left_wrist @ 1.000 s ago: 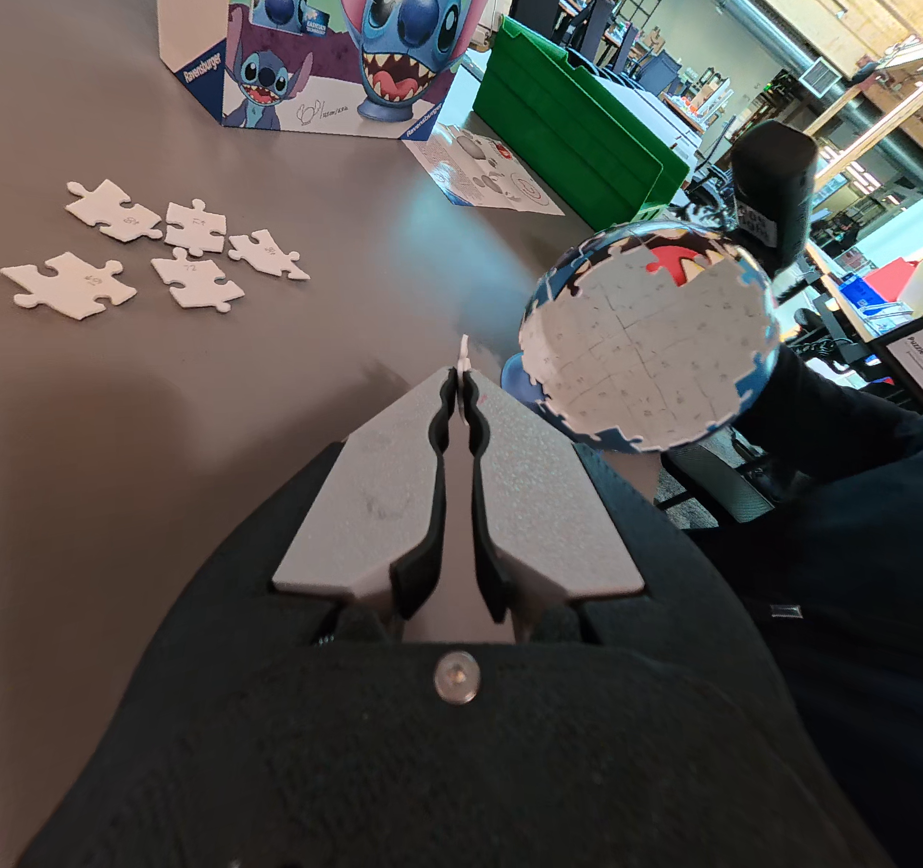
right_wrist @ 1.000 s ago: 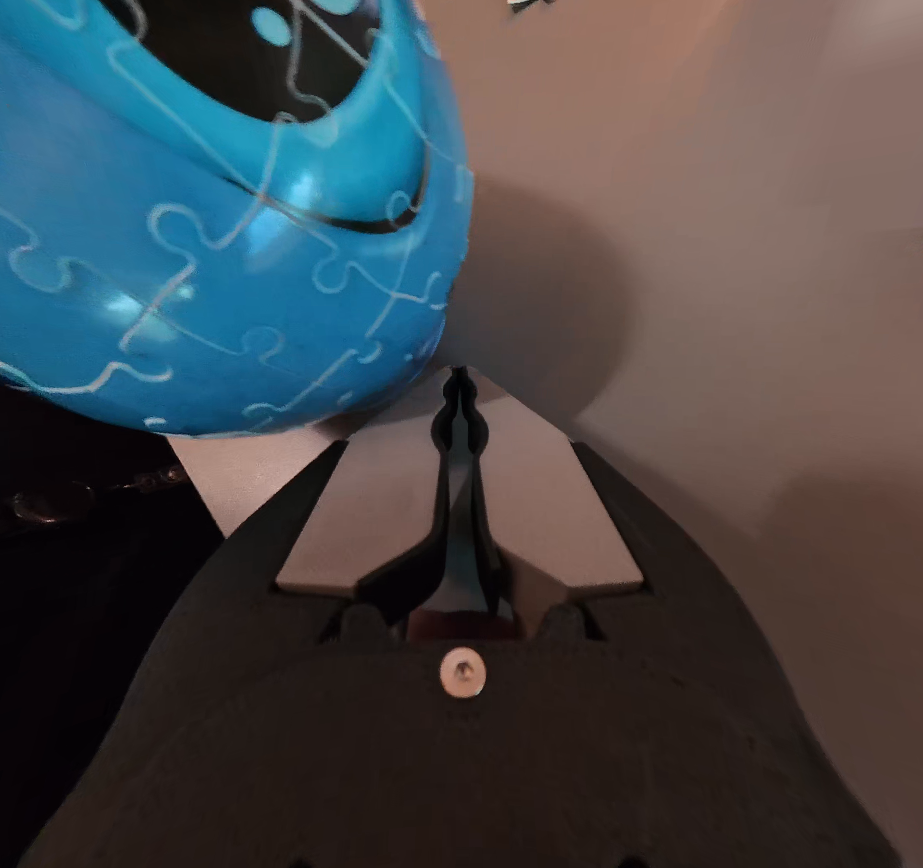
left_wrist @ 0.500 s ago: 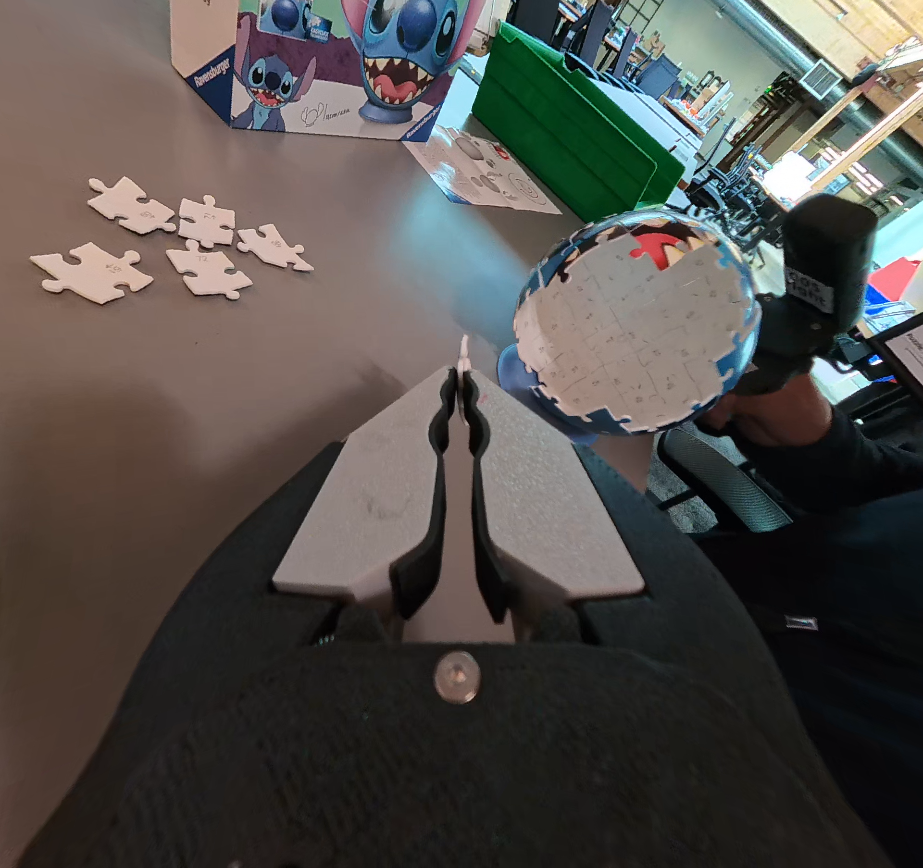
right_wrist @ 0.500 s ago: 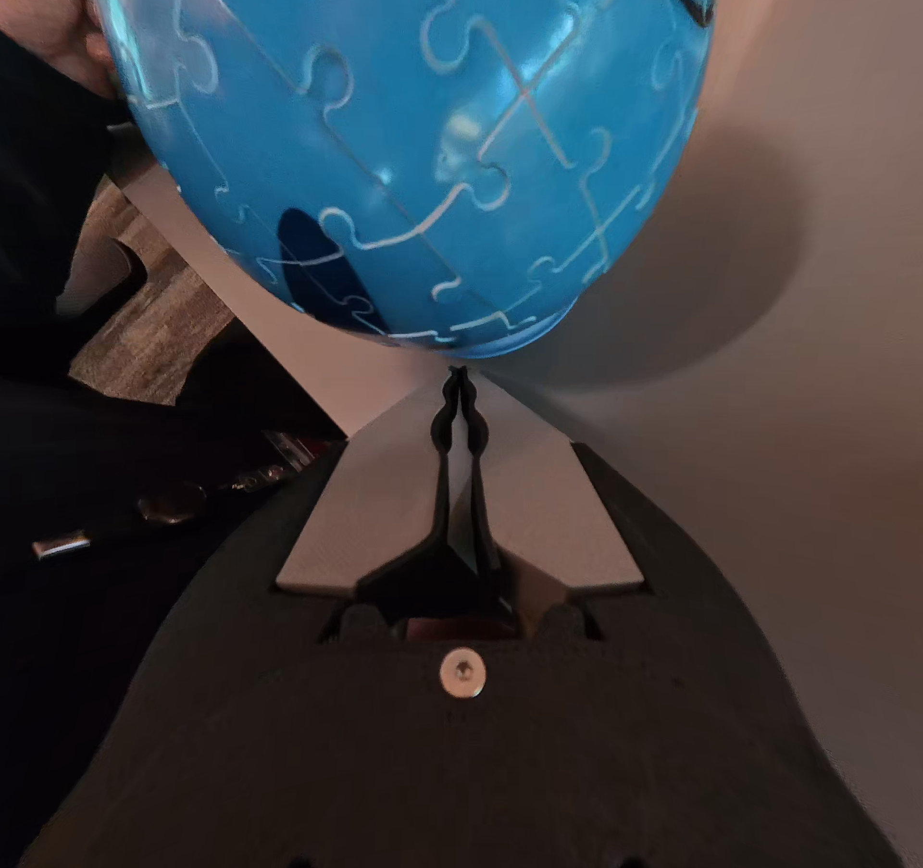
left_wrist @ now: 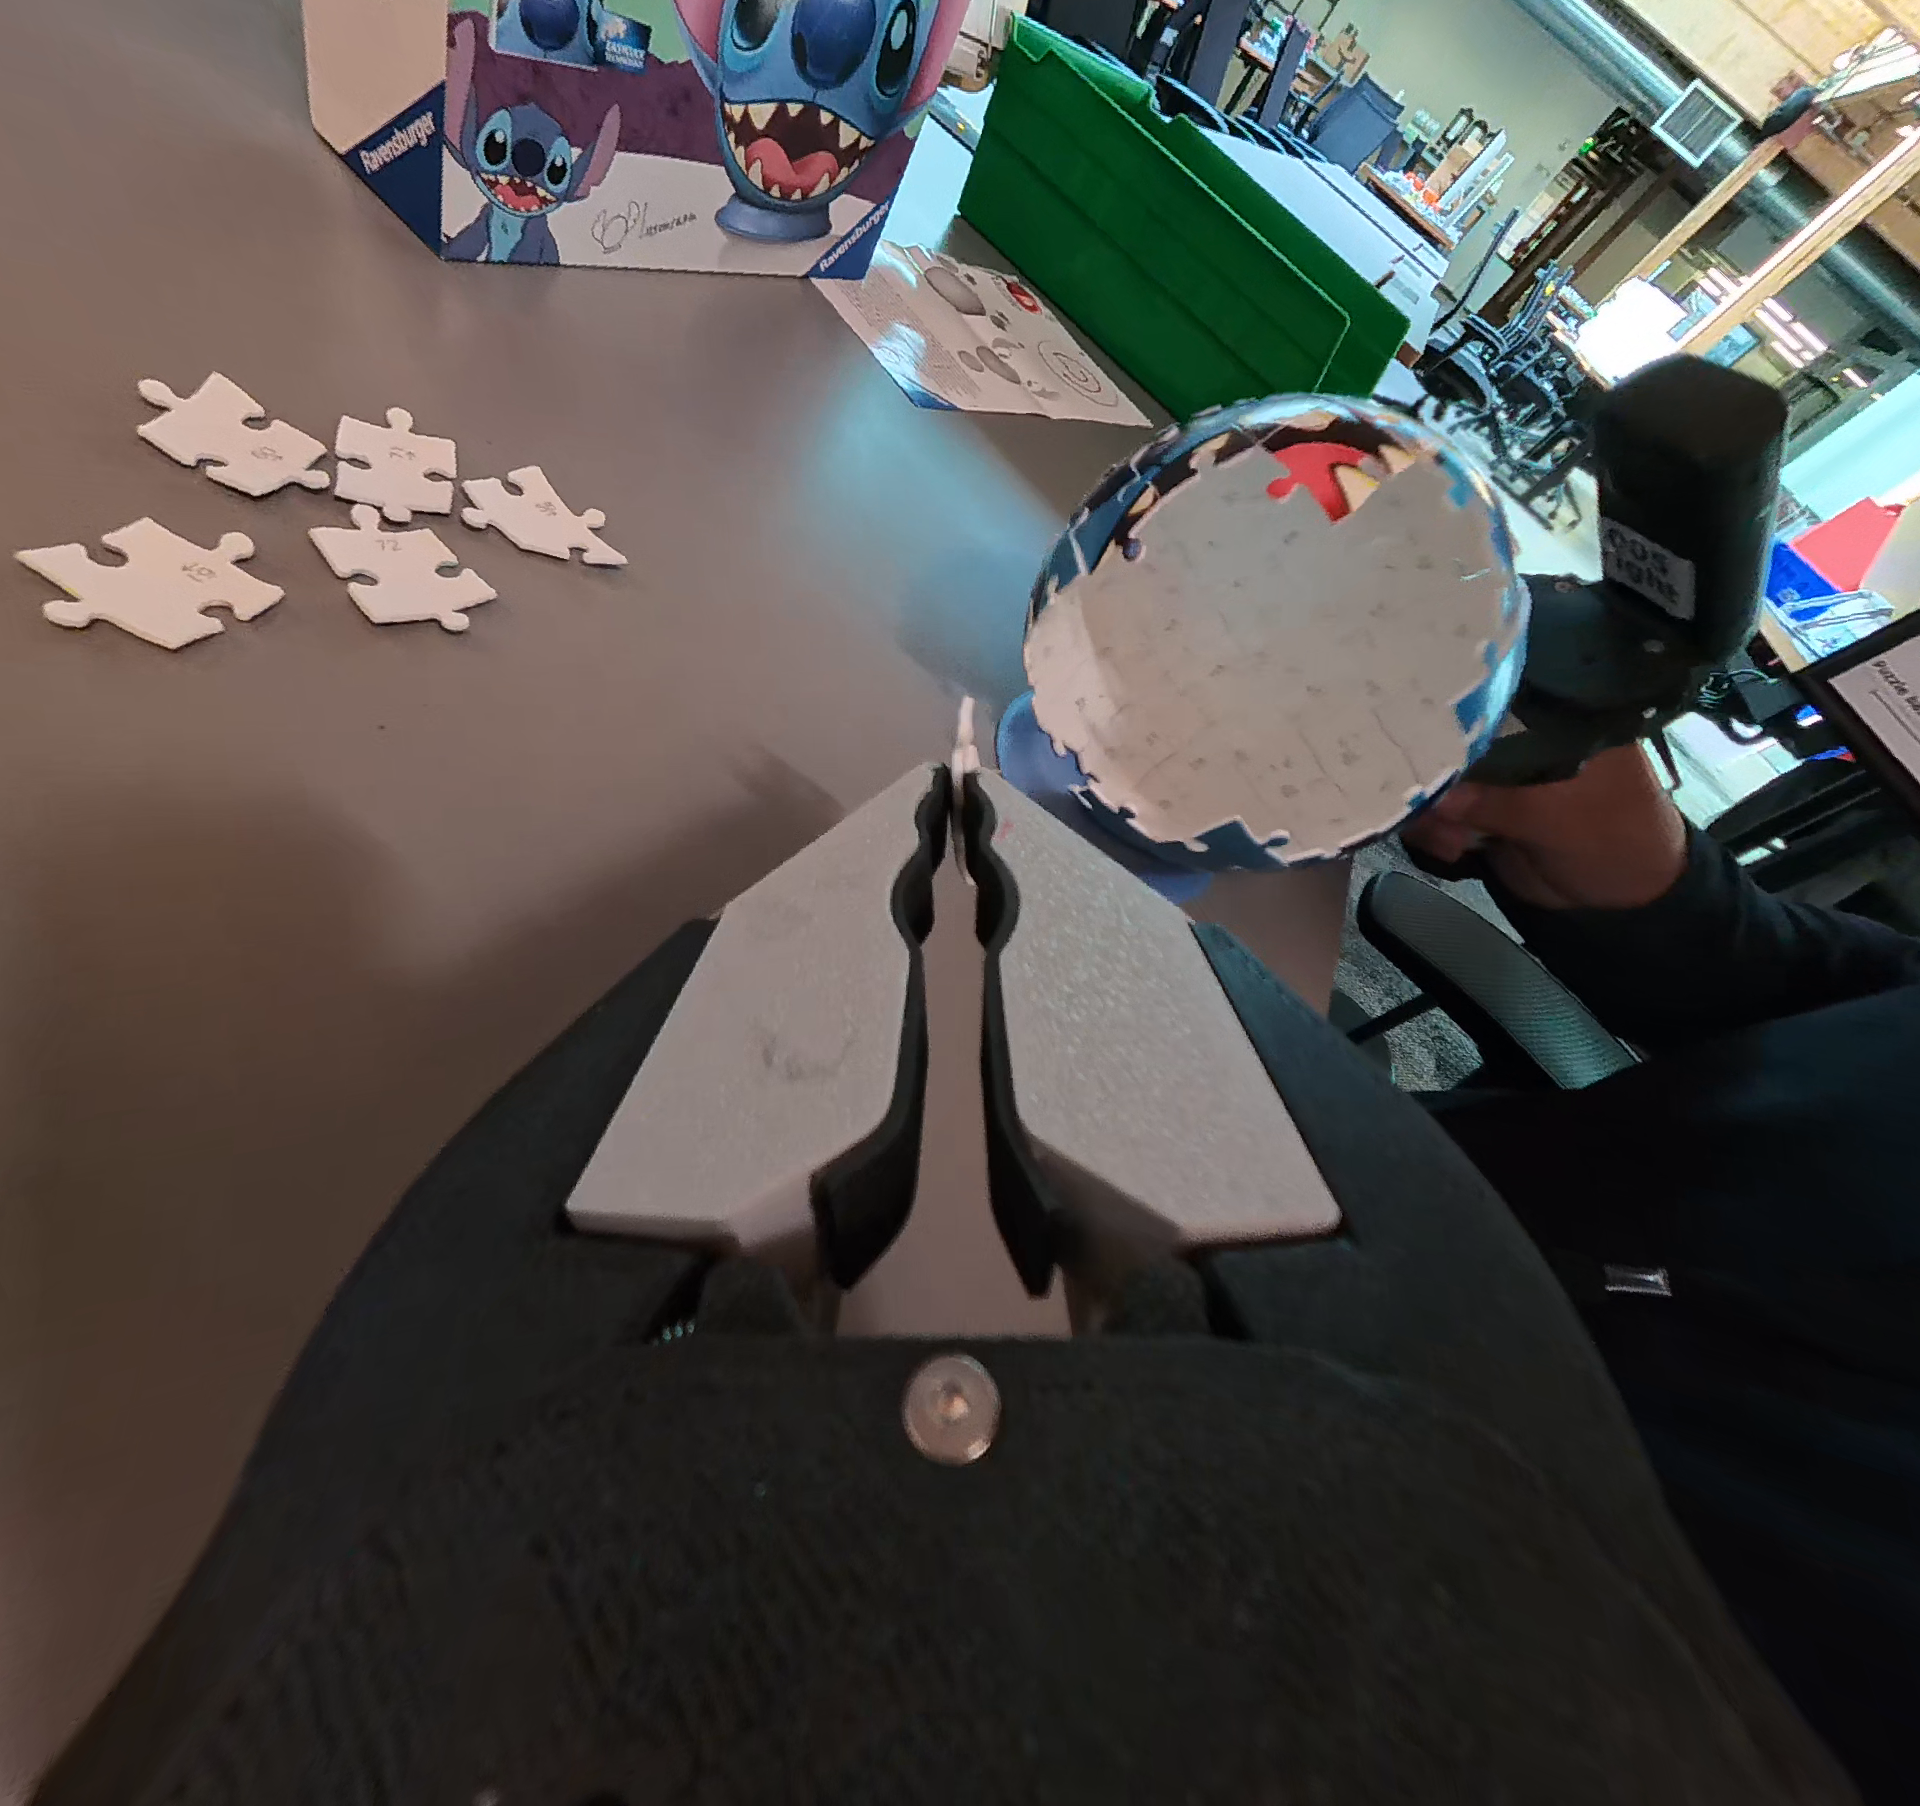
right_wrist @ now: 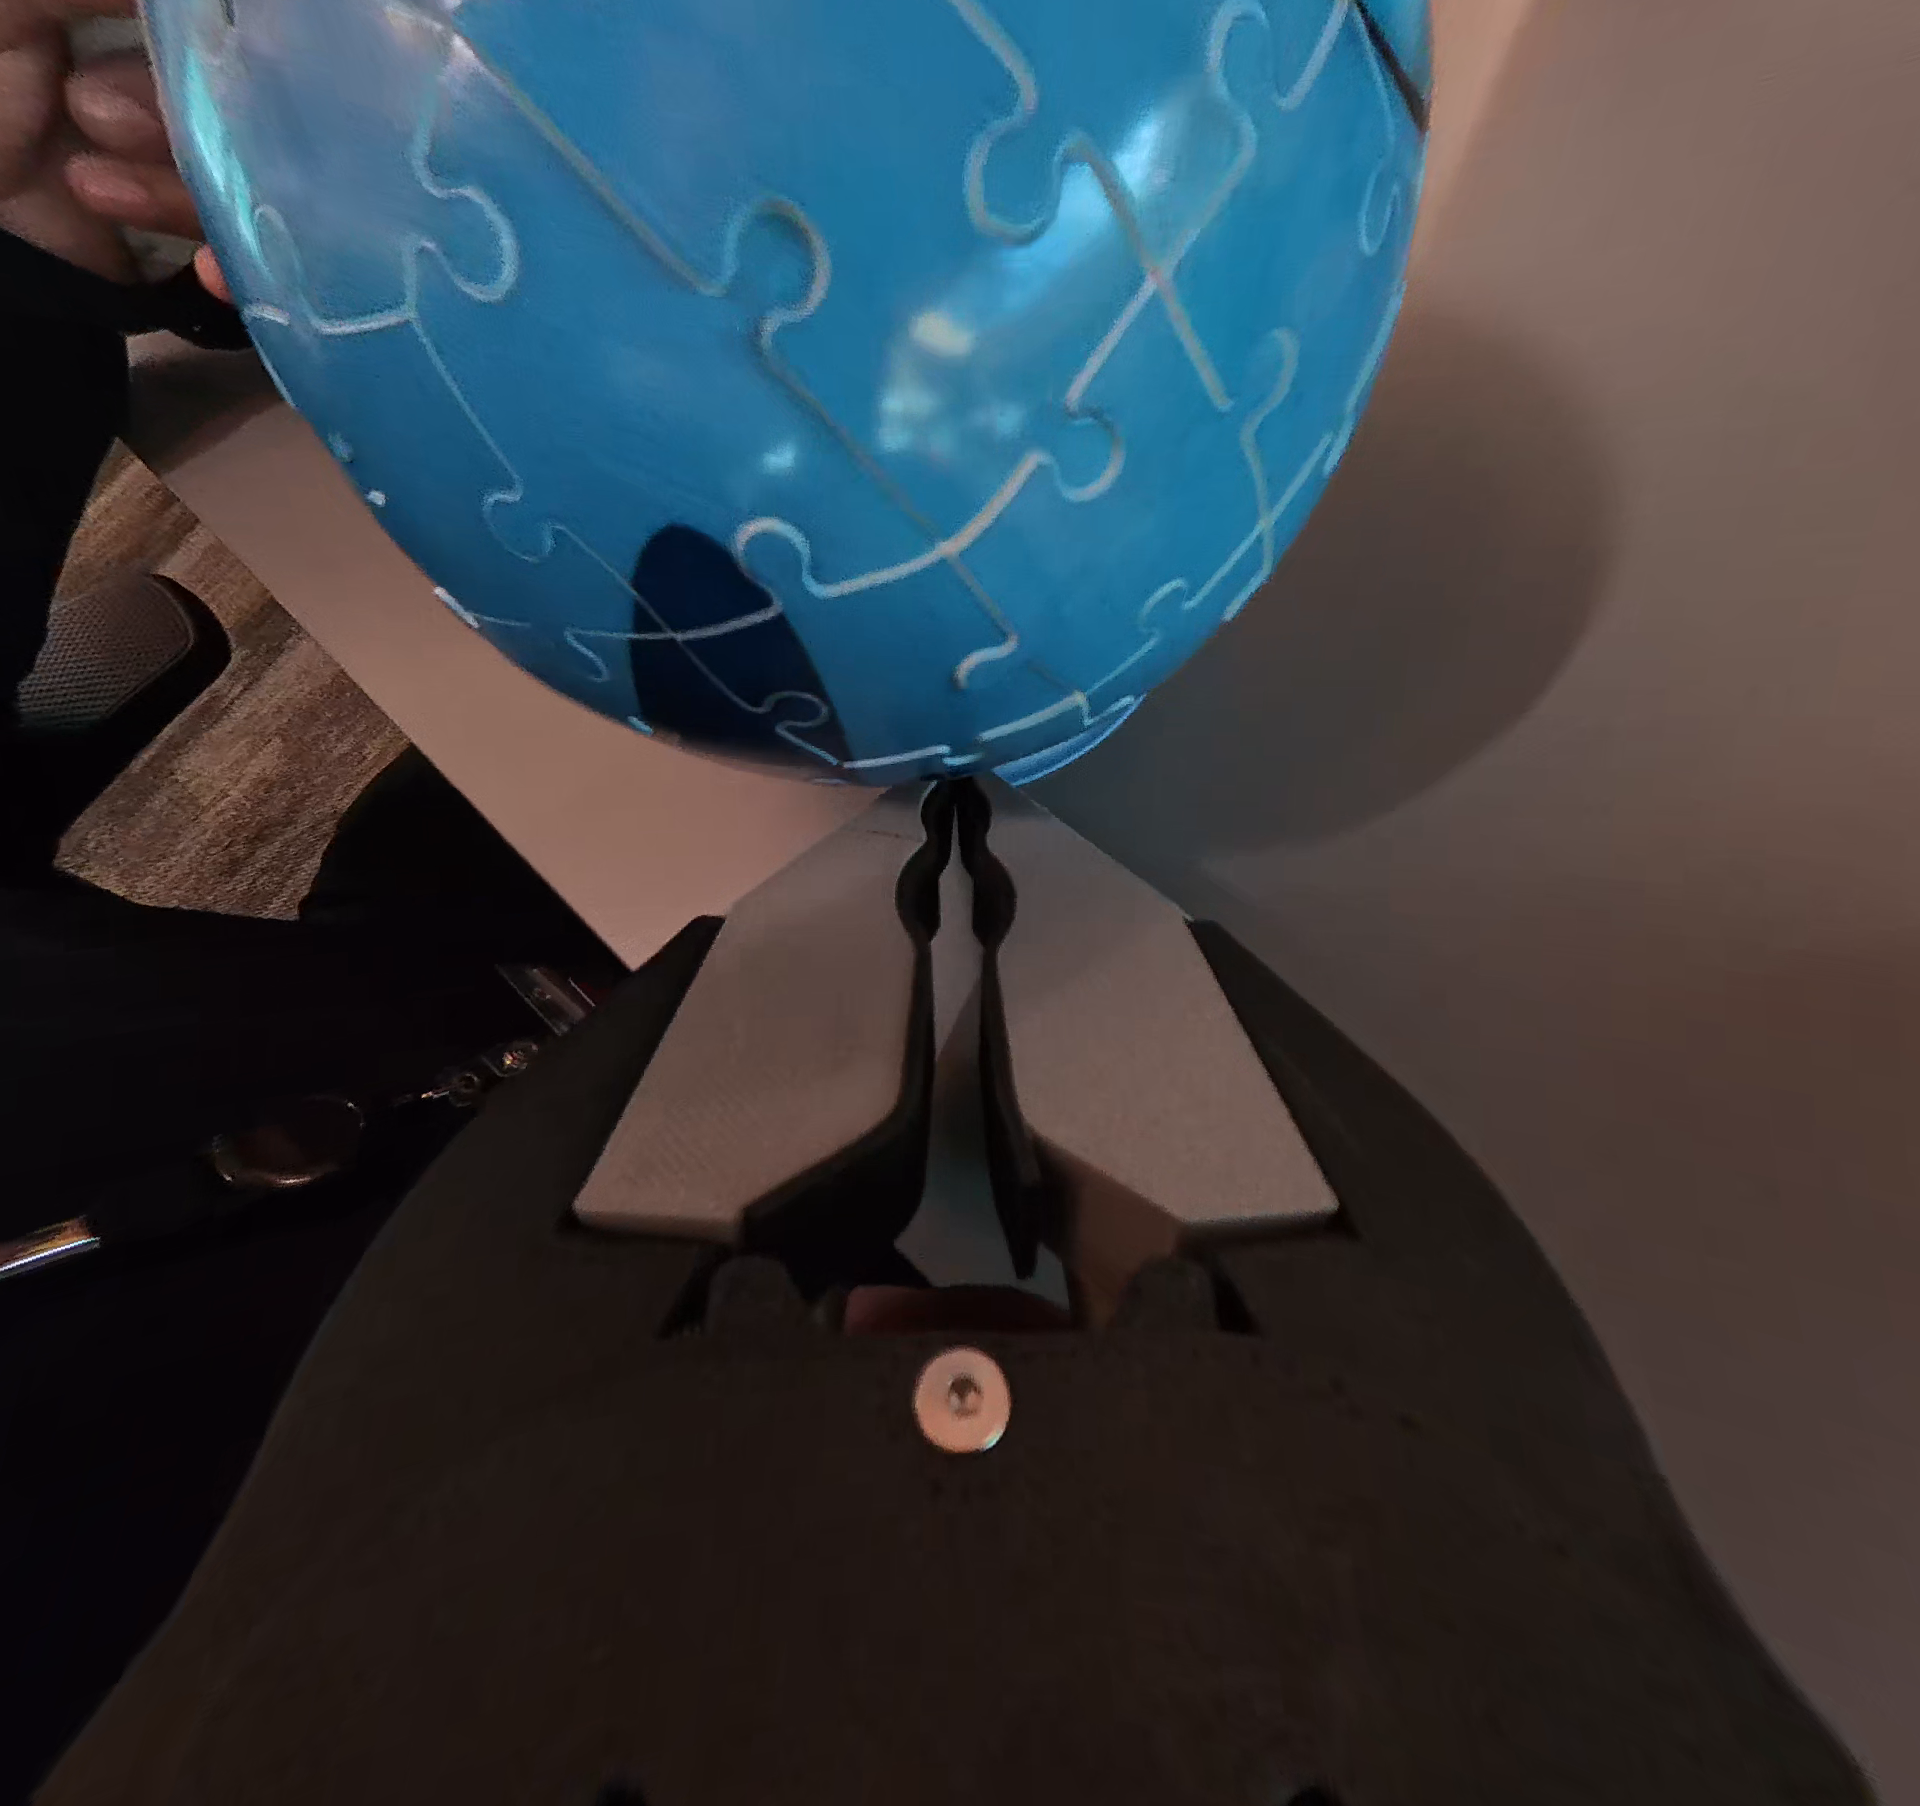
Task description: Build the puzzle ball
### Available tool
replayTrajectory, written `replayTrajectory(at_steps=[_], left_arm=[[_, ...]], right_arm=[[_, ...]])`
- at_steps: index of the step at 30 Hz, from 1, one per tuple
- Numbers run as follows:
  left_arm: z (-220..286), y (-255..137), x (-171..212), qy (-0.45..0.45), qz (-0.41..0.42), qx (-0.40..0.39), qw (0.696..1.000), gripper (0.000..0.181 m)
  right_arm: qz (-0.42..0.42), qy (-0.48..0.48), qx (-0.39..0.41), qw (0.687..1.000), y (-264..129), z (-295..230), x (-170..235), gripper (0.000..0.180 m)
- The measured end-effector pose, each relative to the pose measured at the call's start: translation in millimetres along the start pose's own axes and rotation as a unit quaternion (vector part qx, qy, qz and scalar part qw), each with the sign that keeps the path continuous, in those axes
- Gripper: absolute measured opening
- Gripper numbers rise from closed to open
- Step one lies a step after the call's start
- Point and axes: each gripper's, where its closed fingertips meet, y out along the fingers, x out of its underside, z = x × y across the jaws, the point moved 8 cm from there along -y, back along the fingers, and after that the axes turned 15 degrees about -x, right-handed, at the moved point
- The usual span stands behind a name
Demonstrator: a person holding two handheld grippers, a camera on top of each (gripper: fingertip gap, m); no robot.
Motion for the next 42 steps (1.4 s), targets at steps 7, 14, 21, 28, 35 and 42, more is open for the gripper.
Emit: replayTrajectory(at_steps=[7, 14, 21, 28, 35, 42], left_arm=[[3.5, -2.7, 4.1, -0.001, 0.000, 0.003, 1.000, 0.000], [9.0, 3.0, 7.3, 0.002, -0.009, 0.013, 1.000, 0.000], [6.5, 6.0, -8.3, 0.002, 0.026, 0.011, 1.000, 0.000], [11.0, 19.6, -65.1, 0.048, 0.069, 0.014, 0.996, 0.000], [15.6, 72.1, -101.8, 0.112, 0.020, 0.037, 0.993, 0.000], [29.6, 126.1, -108.4, 0.195, -0.069, 0.082, 0.975, 0.000]], right_arm=[[-0.022, -0.039, 0.025, 0.999, -2.1, 11.0, -5.9, 0.000], [-0.043, -0.092, 0.055, 0.993, -4.2, 19.9, -7.3, 0.000], [-0.052, -0.100, 0.059, 0.992, -4.1, 32.6, -14.7, 0.000], [-0.033, -0.056, 0.064, 0.996, -23.0, 36.8, -8.3, 0.000], [-0.001, -0.011, -0.019, 1.000, -30.8, 3.5, 9.6, 0.008], [0.002, 0.014, -0.071, 0.997, -7.5, -9.6, 6.8, 0.010]])
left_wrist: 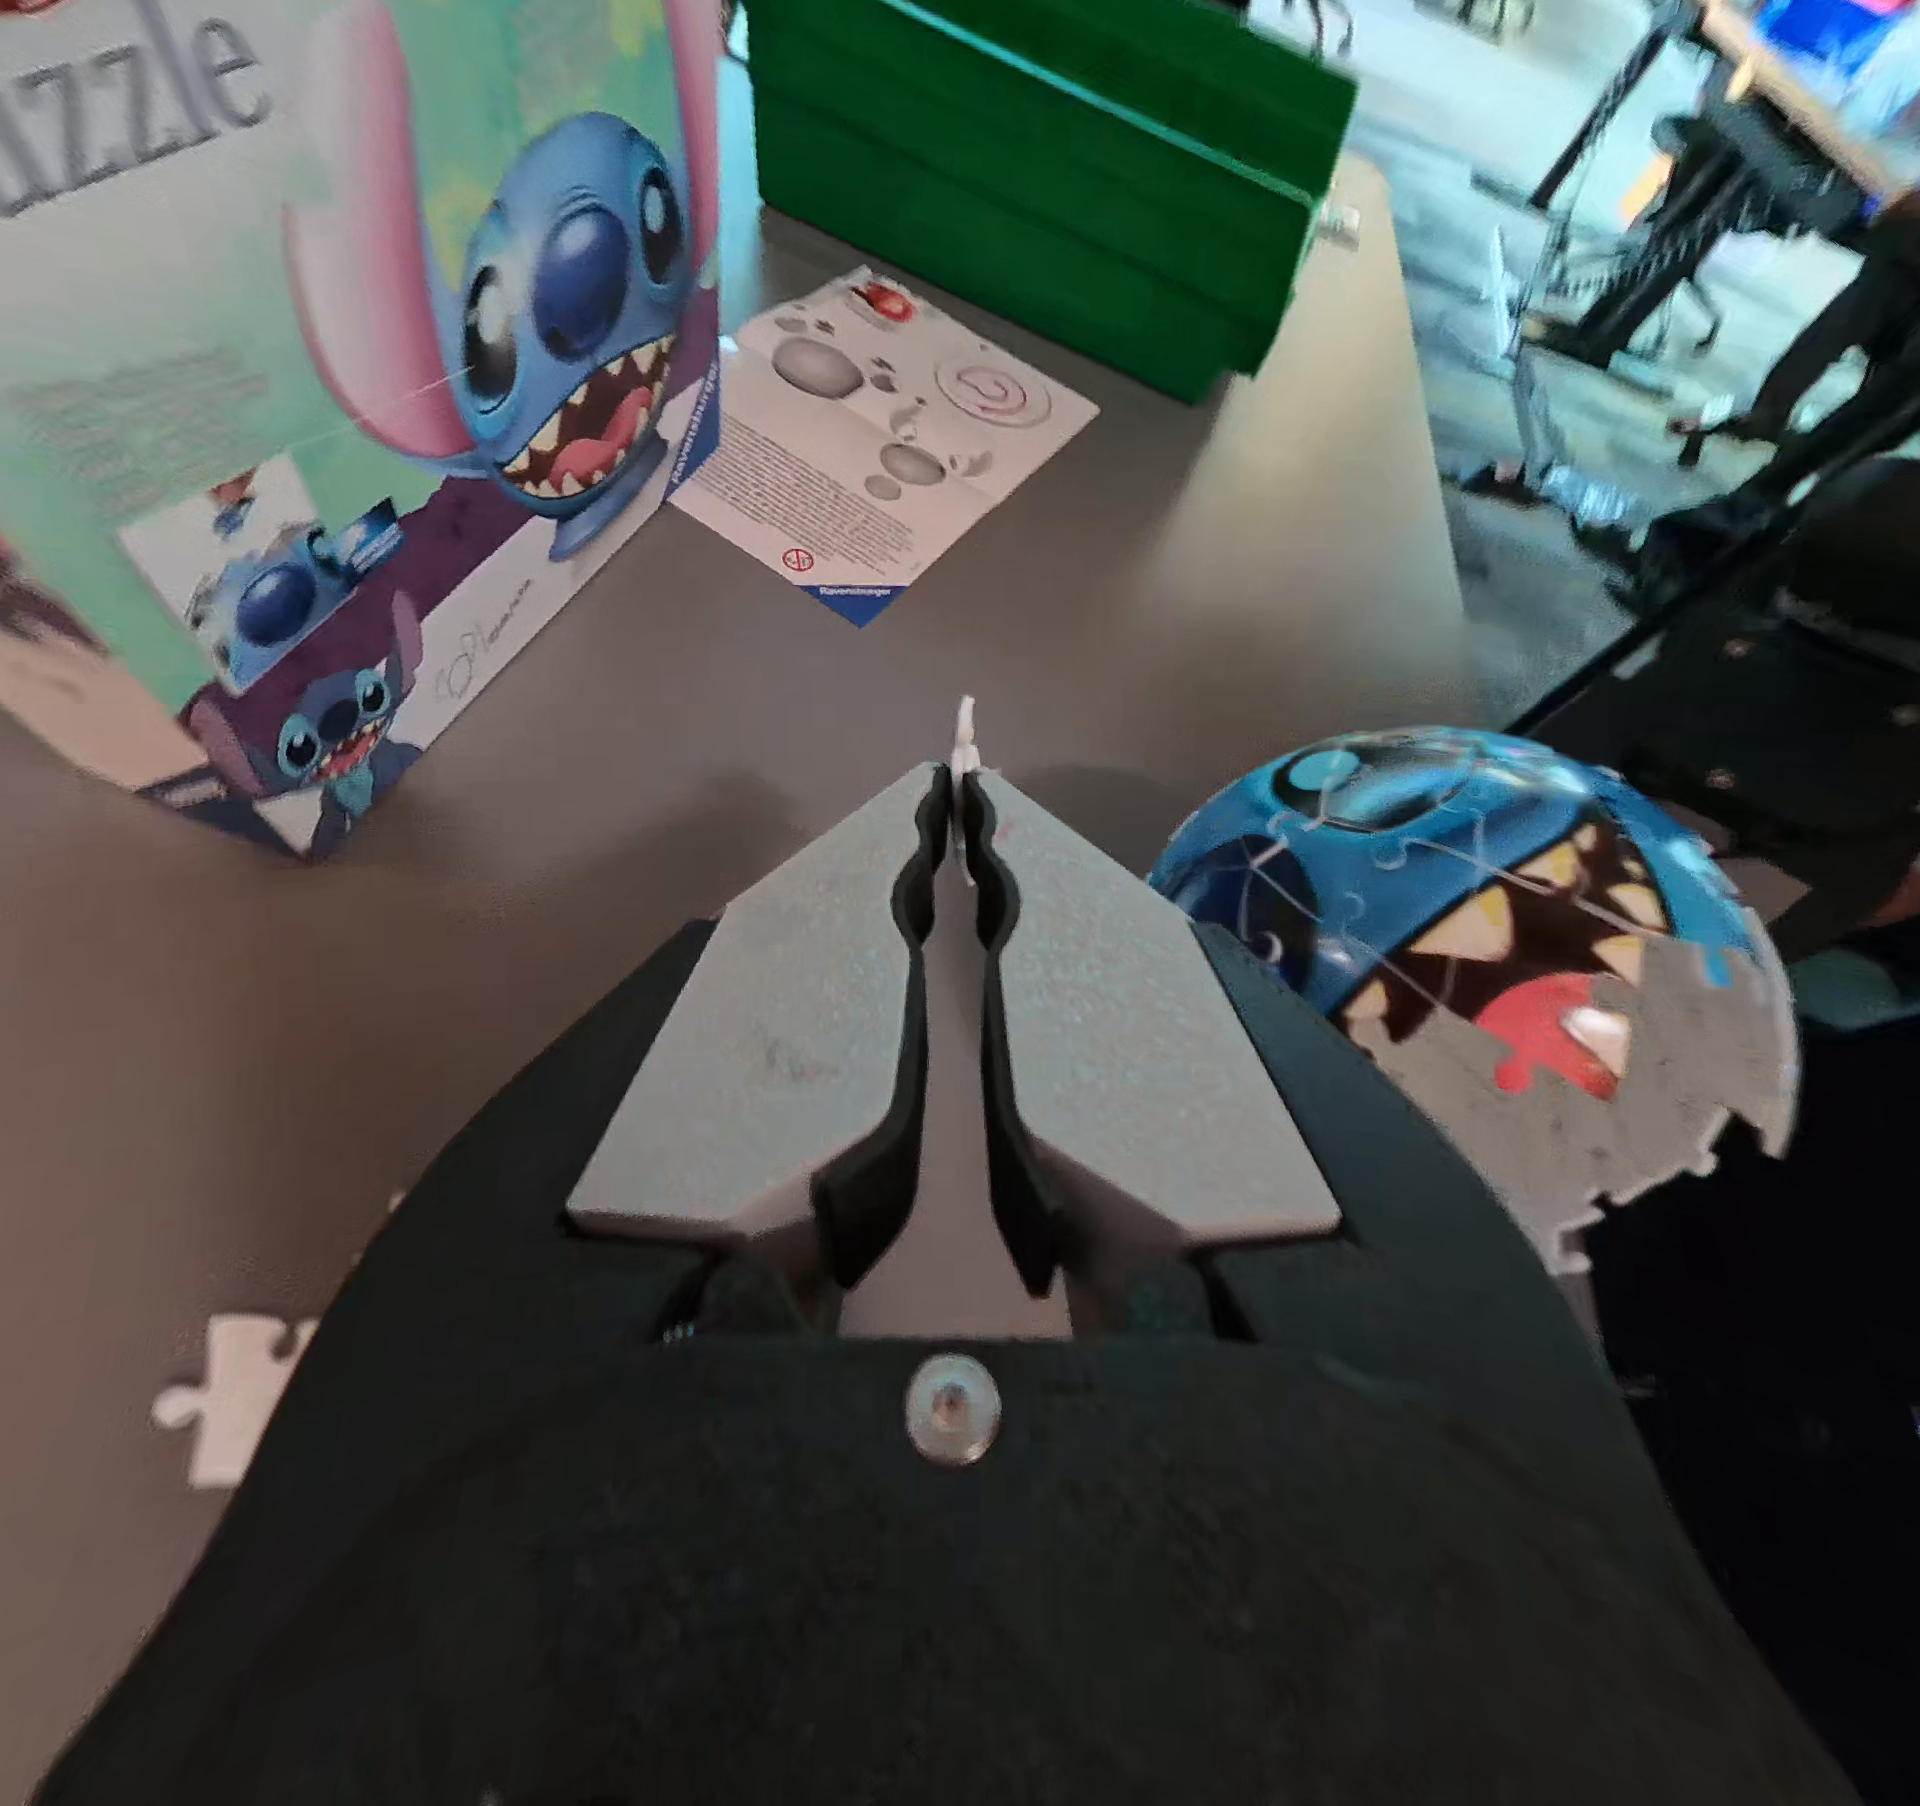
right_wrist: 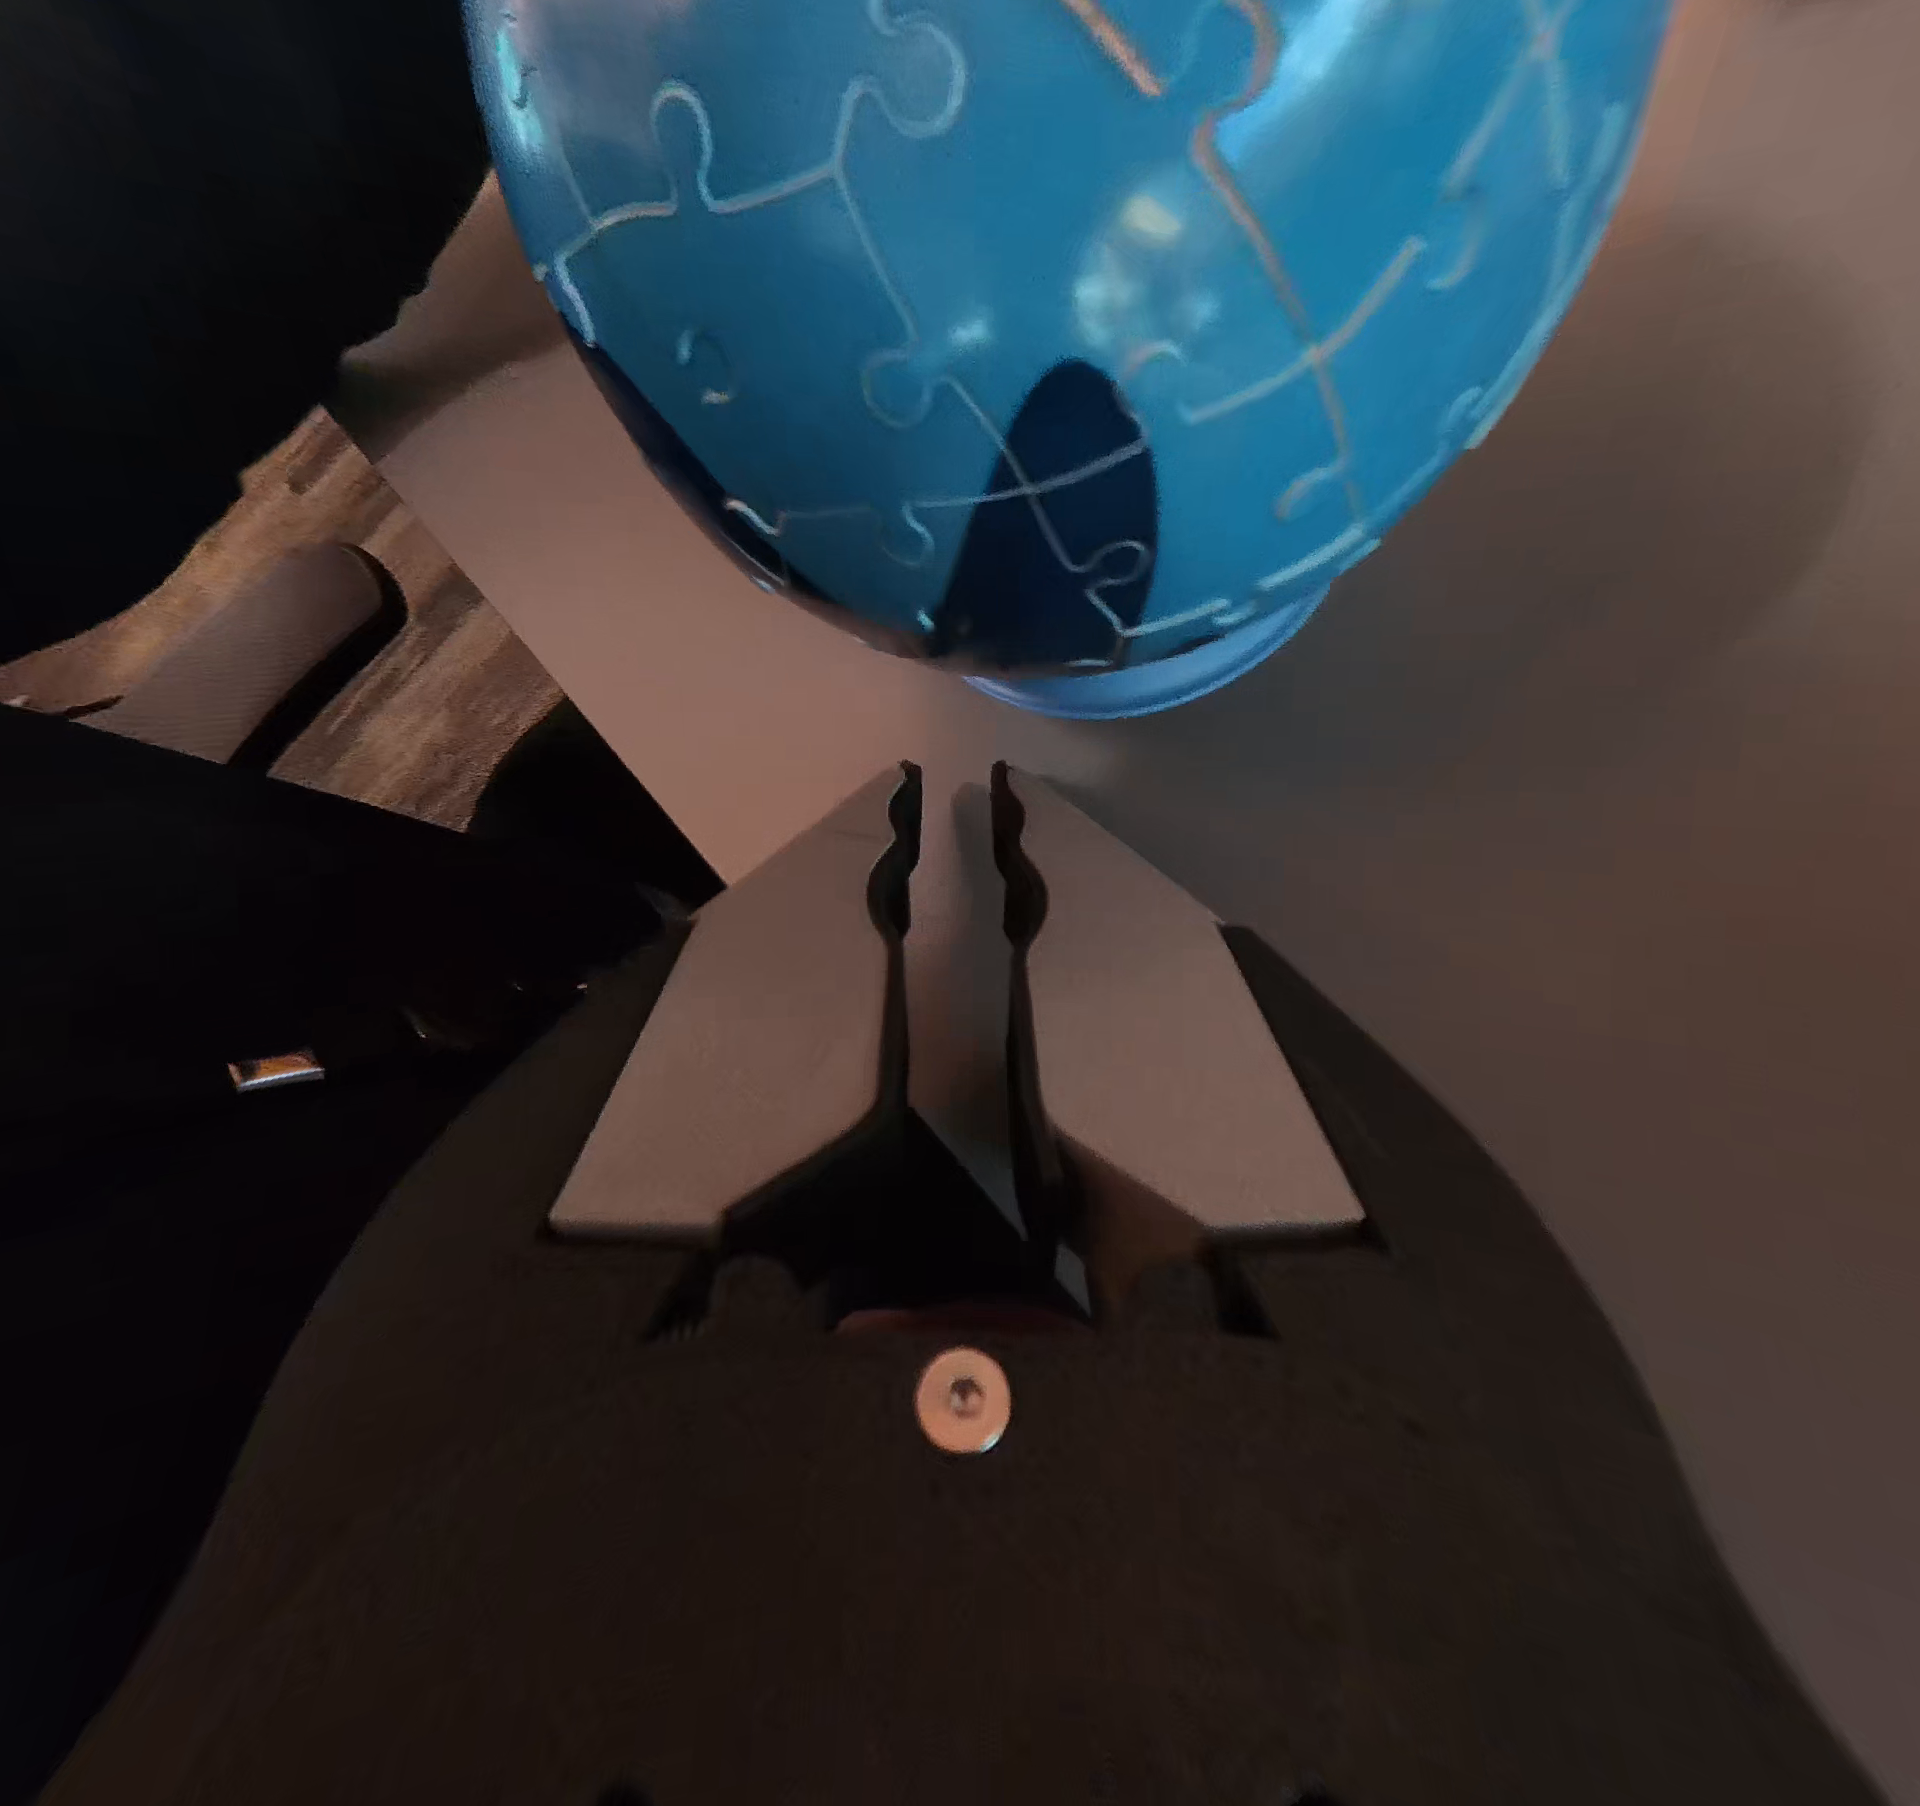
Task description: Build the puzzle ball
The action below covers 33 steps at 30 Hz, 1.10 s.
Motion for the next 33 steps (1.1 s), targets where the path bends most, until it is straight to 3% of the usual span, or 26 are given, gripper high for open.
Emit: replayTrajectory(at_steps=[6, 12, 23, 33], left_arm=[[11.0, 33.5, -11.9, 0.086, -0.045, 0.048, 0.994, 0.000], [21.1, 50.3, 1.5, 0.096, -0.076, 0.108, 0.987, 0.000], [17.4, 36.9, 20.9, 0.073, -0.085, 0.122, 0.986, 0.000], [8.3, 25.5, 34.7, 0.047, -0.087, 0.108, 0.989, 0.000]], right_arm=[[0.022, 0.010, -0.004, 1.000, 8.4, -1.2, -4.0, 0.005], [0.035, 0.028, -0.010, 0.999, 11.1, 7.1, -9.3, 0.000], [0.017, 0.009, 0.047, 0.999, 2.7, 25.3, -15.0, 0.000], [0.005, 0.015, 0.050, 0.999, 4.2, 40.0, -24.9, 0.000]])
